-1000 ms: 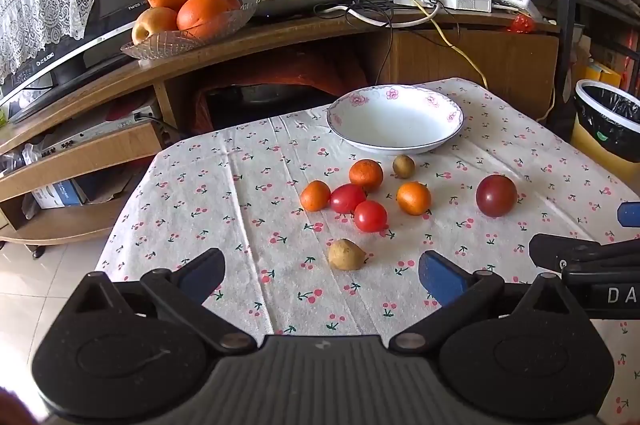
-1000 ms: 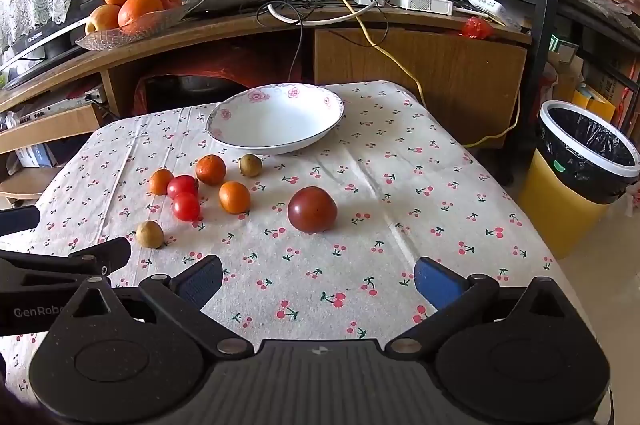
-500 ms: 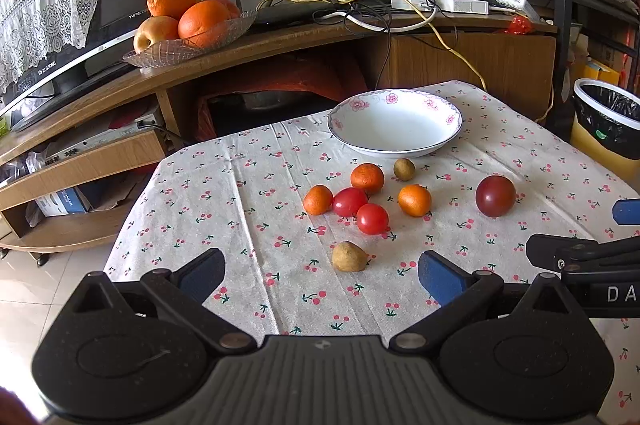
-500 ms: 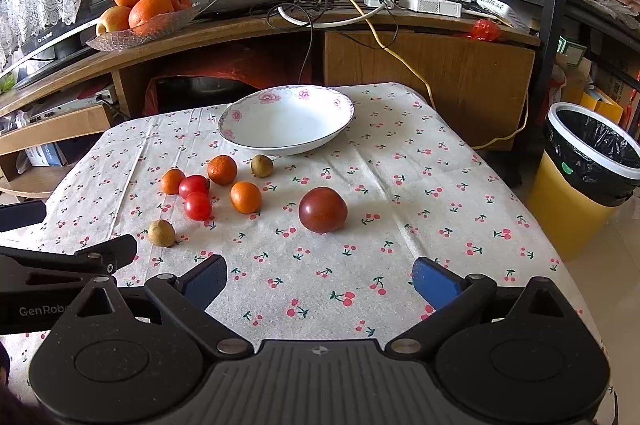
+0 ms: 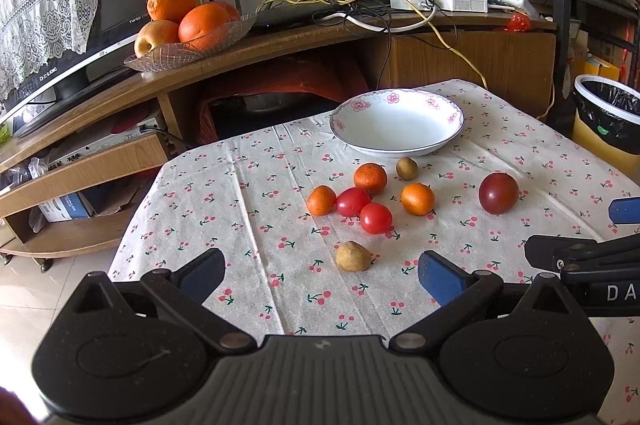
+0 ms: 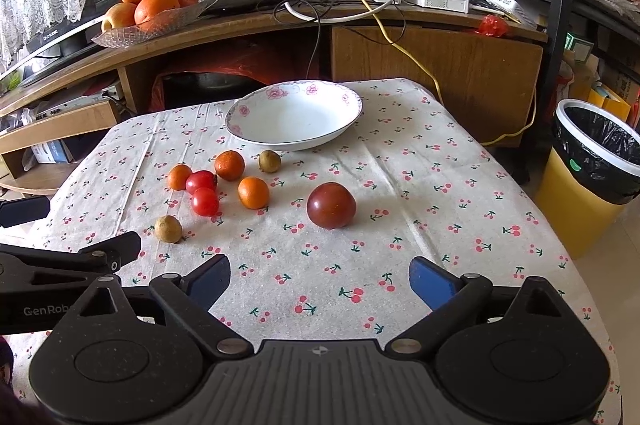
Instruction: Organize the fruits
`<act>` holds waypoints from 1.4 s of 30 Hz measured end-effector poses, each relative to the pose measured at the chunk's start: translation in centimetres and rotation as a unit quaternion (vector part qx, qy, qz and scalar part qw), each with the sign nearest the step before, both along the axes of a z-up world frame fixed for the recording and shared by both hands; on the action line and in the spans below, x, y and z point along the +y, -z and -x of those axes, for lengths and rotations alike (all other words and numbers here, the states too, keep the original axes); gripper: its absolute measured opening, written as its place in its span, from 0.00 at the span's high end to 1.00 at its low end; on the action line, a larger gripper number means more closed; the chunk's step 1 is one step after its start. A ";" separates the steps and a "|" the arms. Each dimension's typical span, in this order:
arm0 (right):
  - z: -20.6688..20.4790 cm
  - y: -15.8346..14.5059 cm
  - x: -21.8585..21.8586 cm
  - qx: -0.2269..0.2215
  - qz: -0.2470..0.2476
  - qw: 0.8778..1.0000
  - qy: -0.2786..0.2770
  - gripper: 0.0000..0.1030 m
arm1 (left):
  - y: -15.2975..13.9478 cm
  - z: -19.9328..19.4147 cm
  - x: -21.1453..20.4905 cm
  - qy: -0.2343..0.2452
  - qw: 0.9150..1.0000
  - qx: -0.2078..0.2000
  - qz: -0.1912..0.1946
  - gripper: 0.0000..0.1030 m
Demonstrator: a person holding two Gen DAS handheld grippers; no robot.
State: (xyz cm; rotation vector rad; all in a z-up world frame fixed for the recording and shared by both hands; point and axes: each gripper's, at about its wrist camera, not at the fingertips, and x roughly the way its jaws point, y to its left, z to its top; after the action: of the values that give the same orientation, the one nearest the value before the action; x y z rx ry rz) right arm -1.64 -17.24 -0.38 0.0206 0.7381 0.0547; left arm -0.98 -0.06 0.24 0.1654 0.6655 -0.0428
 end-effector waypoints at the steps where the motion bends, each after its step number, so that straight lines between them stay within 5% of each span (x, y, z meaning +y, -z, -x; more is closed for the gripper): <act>1: 0.0 0.0 0.0 0.000 0.000 1.000 -0.001 0.11 | 0.0 0.0 0.0 0.000 1.000 0.000 -0.001 0.00; 20: -0.3 -2.3 0.1 -0.004 -0.023 1.000 -0.016 0.15 | -2.9 0.2 -0.4 -0.004 0.999 -0.026 -0.031 0.00; 42: -7.1 0.4 1.4 0.041 0.028 0.993 -0.109 0.20 | 2.1 -6.9 0.9 0.087 0.994 0.062 -0.030 0.00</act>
State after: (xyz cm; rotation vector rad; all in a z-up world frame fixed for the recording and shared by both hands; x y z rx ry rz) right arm 5.49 -15.86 -0.78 -0.1120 0.8221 0.2429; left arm 5.95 0.81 -1.89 0.2800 0.7765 -0.2015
